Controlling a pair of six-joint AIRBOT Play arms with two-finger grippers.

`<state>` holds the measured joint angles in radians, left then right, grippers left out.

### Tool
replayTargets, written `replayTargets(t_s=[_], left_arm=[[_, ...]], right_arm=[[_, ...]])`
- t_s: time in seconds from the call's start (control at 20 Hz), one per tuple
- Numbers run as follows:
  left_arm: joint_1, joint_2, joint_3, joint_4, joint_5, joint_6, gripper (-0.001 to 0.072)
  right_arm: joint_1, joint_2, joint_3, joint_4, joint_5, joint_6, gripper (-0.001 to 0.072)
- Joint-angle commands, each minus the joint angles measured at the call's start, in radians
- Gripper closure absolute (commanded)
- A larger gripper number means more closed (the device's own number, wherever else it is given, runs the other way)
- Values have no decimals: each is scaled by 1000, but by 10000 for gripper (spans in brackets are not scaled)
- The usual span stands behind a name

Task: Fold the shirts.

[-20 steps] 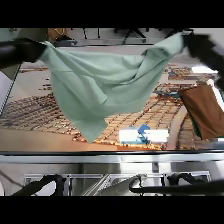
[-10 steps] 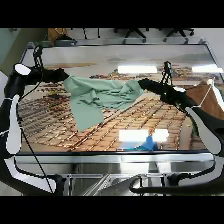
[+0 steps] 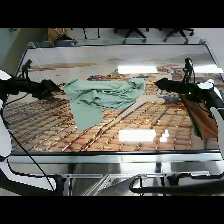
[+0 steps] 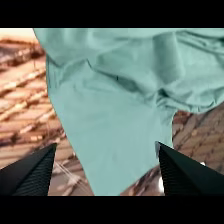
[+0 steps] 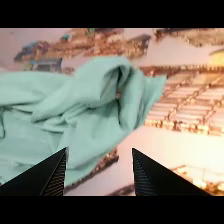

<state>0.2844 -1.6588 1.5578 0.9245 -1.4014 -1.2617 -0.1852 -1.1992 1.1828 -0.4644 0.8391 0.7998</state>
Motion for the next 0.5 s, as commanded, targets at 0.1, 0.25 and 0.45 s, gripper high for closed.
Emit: replayTargets(t_s=[0.1,0.25,0.45], left_arm=[[-72,5,-286,0,-5,9,17],[-122,5,-374,0,133,9,18],[-182,5,-419,-4,272,4,18]], right_arm=[[60,-68,-1,-140,132,148,250],[153,-152,-1,-104,86,151,251],[248,-237,-1,-35,-32,131,251]])
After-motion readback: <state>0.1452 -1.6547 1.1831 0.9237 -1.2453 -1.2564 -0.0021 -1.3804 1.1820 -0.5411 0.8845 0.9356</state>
